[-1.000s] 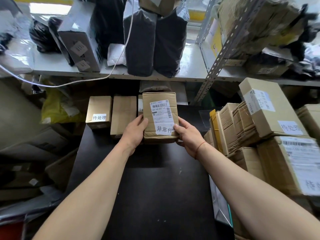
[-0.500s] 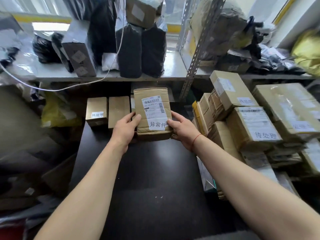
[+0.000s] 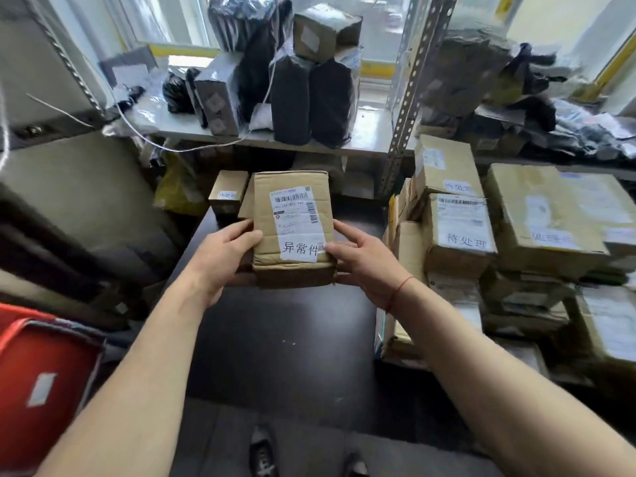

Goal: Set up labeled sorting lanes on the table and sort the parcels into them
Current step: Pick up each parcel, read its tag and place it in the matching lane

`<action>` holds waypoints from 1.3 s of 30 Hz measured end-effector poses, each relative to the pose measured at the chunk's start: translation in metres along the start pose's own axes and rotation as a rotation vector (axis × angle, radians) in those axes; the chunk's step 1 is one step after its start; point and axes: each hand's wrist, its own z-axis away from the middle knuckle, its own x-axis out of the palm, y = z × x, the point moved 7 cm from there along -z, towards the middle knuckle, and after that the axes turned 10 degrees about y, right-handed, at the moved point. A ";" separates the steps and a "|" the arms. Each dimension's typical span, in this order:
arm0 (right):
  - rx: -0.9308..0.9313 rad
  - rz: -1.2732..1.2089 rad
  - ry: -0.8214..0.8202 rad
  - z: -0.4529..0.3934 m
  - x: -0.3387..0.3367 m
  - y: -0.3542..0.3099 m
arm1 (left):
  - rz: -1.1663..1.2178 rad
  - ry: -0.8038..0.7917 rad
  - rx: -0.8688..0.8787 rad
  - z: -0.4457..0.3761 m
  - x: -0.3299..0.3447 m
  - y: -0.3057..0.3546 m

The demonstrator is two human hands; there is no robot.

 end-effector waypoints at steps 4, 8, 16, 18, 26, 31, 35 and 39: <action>-0.038 -0.061 -0.075 0.048 -0.029 -0.013 | -0.001 -0.031 0.059 0.062 0.011 0.022; -0.097 -0.110 -0.077 0.095 -0.064 -0.026 | 0.009 -0.089 0.141 0.105 0.026 0.043; -0.230 -0.096 -0.010 0.165 -0.144 -0.046 | 0.043 -0.188 0.262 0.170 0.084 0.077; -0.269 -0.099 0.006 0.181 -0.171 -0.053 | 0.044 -0.216 0.279 0.187 0.107 0.086; -0.336 -0.132 0.062 0.232 -0.325 -0.060 | -0.017 -0.249 0.343 0.248 0.251 0.103; -0.342 -0.059 0.111 0.253 -0.431 -0.064 | 0.017 -0.250 0.322 0.277 0.355 0.098; -0.326 -0.044 0.153 0.265 -0.489 -0.059 | -0.014 -0.284 0.302 0.292 0.419 0.092; -0.312 -0.012 0.203 0.270 -0.528 -0.047 | -0.031 -0.340 0.269 0.297 0.471 0.084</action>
